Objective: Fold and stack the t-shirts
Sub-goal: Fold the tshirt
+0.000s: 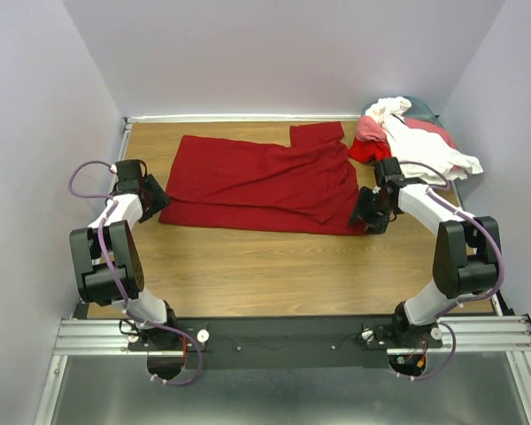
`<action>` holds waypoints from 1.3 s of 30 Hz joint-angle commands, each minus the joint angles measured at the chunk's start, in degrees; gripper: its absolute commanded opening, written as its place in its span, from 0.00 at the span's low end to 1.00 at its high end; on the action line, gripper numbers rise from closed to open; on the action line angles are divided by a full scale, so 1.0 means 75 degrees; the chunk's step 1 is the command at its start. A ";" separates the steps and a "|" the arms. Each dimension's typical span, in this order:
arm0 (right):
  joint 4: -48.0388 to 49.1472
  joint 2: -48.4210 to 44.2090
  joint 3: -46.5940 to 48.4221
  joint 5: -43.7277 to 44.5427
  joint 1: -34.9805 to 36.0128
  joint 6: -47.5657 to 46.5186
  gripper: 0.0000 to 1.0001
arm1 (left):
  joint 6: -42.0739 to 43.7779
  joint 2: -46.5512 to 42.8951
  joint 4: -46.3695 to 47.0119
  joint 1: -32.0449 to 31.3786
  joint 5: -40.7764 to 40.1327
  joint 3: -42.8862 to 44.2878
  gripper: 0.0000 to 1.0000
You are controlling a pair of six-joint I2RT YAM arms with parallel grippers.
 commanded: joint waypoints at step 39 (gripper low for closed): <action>0.0515 0.0325 -0.0476 0.0998 -0.0049 -0.0397 0.03 | 0.1023 0.0854 -0.0153 0.0052 -0.0290 -0.0315 0.00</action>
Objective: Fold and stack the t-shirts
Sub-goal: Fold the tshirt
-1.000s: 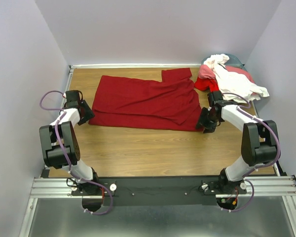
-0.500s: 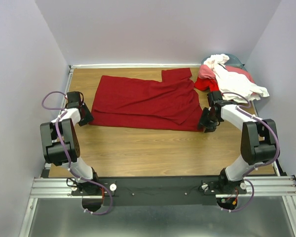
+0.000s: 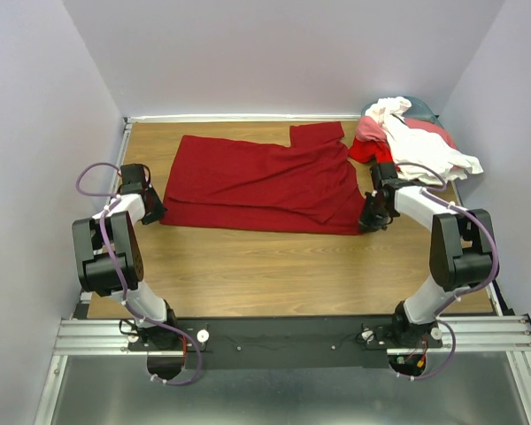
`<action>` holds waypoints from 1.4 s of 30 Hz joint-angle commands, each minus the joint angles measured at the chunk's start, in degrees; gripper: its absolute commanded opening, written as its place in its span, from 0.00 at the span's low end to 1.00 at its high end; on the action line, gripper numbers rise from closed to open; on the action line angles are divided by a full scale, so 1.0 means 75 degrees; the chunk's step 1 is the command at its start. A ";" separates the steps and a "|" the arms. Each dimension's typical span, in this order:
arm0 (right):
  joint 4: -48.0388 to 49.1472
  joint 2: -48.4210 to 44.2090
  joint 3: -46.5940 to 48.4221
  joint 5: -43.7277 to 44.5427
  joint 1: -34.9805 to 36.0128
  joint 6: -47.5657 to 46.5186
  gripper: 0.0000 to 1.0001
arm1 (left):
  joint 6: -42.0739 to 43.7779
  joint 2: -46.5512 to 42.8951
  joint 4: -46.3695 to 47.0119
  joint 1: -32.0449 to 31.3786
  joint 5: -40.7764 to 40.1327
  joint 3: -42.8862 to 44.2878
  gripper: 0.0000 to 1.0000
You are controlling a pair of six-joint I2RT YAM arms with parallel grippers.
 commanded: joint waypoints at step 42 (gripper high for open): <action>-0.0628 -0.0623 0.0908 -0.0849 0.2342 0.1445 0.53 | -0.1694 -0.2328 -0.0113 -0.3235 0.0350 -0.0497 0.67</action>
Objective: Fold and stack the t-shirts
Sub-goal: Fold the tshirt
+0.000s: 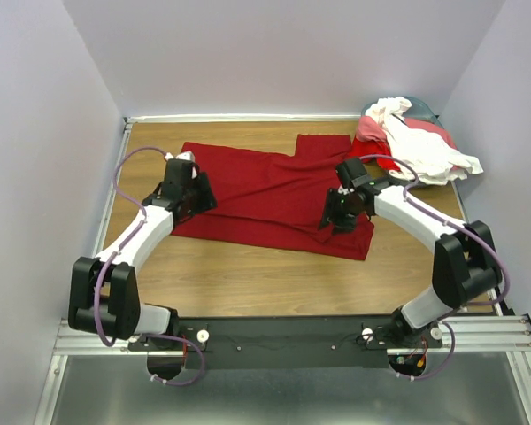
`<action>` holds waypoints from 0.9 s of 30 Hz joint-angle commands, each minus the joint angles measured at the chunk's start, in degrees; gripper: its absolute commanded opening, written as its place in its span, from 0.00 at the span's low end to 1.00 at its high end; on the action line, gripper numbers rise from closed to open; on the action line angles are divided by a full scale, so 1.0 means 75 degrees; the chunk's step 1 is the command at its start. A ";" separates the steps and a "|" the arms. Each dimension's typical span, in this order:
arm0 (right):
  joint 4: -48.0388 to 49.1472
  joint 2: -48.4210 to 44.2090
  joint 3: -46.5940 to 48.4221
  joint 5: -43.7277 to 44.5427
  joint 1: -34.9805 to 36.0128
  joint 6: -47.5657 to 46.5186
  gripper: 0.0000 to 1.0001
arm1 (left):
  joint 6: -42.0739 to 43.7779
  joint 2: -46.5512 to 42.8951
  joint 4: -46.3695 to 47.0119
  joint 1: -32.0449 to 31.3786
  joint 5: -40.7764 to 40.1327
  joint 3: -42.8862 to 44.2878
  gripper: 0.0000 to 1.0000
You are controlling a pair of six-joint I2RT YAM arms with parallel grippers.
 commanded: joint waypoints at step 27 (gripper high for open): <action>0.0752 0.1384 -0.0444 0.0333 0.0356 0.0110 0.44 | -0.0701 0.0789 0.1330 -0.0374 0.0490 -0.1391 0.68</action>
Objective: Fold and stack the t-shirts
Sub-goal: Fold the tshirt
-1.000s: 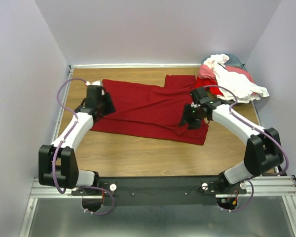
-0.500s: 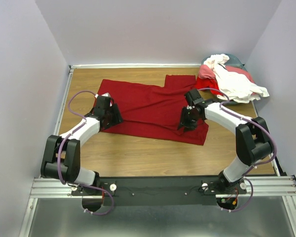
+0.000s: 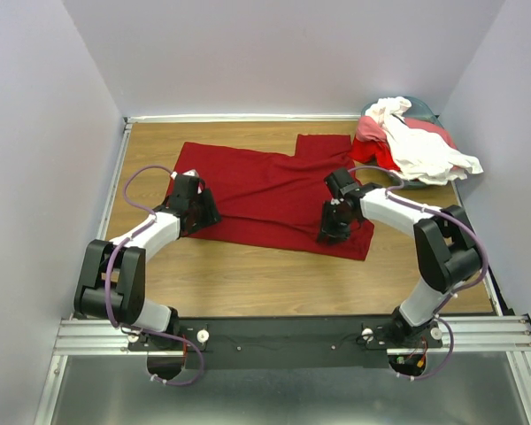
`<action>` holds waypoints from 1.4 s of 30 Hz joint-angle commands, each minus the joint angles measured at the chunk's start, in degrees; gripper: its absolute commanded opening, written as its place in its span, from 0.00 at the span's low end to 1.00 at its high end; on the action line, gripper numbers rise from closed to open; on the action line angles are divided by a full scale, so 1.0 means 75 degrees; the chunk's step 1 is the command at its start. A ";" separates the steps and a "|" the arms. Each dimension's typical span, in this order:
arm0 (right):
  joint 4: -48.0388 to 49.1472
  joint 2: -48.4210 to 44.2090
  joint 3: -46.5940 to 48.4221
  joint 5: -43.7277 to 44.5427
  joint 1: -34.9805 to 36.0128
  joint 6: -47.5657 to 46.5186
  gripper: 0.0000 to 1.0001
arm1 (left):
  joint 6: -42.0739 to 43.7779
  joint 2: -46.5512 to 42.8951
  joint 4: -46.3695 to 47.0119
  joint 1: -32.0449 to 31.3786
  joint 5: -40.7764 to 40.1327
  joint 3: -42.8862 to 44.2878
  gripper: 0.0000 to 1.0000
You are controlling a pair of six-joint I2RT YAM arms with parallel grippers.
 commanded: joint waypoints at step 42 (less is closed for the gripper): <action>-0.0612 0.2680 0.4036 0.1362 0.0061 -0.0848 0.01 | 0.0051 -0.0294 0.0047 -0.0028 -0.0146 -0.0774 0.68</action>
